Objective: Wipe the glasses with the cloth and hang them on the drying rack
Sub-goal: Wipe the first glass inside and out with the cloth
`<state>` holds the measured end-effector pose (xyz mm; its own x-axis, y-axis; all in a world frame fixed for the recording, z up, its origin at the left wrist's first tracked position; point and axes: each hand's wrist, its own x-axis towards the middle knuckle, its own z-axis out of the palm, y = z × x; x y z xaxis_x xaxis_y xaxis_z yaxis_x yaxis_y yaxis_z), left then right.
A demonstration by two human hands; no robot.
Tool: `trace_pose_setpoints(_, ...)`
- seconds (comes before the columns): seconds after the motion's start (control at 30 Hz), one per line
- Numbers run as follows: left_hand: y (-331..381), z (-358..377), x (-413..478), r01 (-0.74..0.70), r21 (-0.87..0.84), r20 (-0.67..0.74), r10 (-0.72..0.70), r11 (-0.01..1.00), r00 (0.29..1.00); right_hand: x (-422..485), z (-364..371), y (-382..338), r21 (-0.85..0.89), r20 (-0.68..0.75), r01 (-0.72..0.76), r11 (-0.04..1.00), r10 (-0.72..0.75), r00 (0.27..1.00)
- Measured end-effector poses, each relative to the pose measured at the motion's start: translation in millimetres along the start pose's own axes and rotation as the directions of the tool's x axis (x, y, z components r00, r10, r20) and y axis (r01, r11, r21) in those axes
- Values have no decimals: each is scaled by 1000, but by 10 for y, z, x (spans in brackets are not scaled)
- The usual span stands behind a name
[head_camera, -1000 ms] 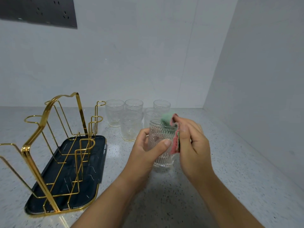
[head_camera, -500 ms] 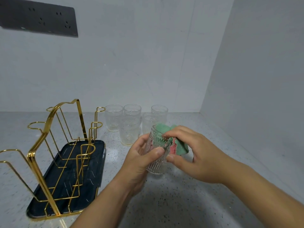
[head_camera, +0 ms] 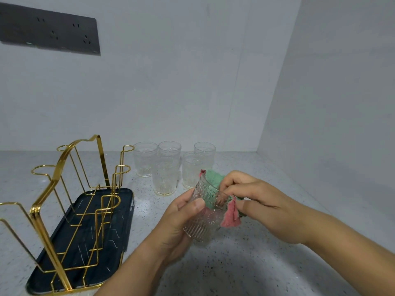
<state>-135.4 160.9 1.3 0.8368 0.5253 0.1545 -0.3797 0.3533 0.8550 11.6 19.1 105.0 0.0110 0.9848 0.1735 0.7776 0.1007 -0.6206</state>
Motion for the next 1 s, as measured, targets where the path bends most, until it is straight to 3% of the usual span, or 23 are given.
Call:
trace_pose_setpoints(0.07, 29, 7, -15, 16, -35, 29, -15, 999, 999, 3, 4, -68, -4, 42, -15, 1000, 16, 999)
trace_pose_setpoints(0.2, 36, 24, -34, 61, -70, 77, -55, 996, 995, -13, -29, -160, -218, 132, 28, 975, 1, 991)
trace_pose_setpoints(0.3, 43, 25, -44, 82, -112, 109, -70, 990, 992, -96, -62, -171, -212, 146, -21, 977, 53, 988)
trace_pose_setpoints(0.43, 57, 14, -48, 92, -162, 128, -72, 983, 989, -148, -159, -98, -153, 73, 41, 987, -30, 997)
trace_pose_setpoints(0.7, 74, 61, -76, 88, -114, 121, -74, 990, 990, -78, -26, -19, -344, 160, 147, 927, -97, 982)
trace_pose_setpoints(0.83, 66, 53, -85, 53, -95, 81, -45, 994, 996, -40, 23, -116, -239, 158, 131, 962, -94, 983)
trace_pose_setpoints(1.0, -10, 77, -90, -33, 61, 4, 33, 998, 999, -80, 2, -185, -103, 238, -29, 994, 53, 970)
